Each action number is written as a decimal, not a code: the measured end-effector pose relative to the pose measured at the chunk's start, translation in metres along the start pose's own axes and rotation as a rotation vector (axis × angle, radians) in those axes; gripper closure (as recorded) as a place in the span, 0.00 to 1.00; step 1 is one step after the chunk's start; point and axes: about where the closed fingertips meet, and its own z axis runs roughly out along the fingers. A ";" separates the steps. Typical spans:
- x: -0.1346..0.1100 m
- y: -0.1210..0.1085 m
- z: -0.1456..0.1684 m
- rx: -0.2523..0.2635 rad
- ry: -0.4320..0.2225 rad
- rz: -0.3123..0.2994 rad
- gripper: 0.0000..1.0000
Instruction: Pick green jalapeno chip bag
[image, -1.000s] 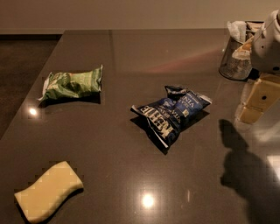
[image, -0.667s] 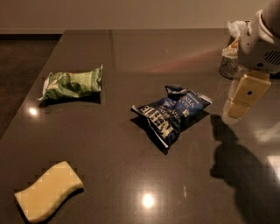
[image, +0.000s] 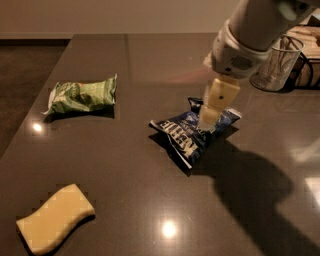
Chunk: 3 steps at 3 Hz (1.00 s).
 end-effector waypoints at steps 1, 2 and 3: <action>-0.052 -0.007 0.031 -0.018 -0.057 -0.036 0.00; -0.099 -0.023 0.062 -0.015 -0.092 -0.051 0.00; -0.141 -0.048 0.106 -0.012 -0.076 -0.047 0.00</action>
Offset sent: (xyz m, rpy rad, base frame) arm 0.0948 0.1732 -0.0366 0.1163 -0.0373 0.0848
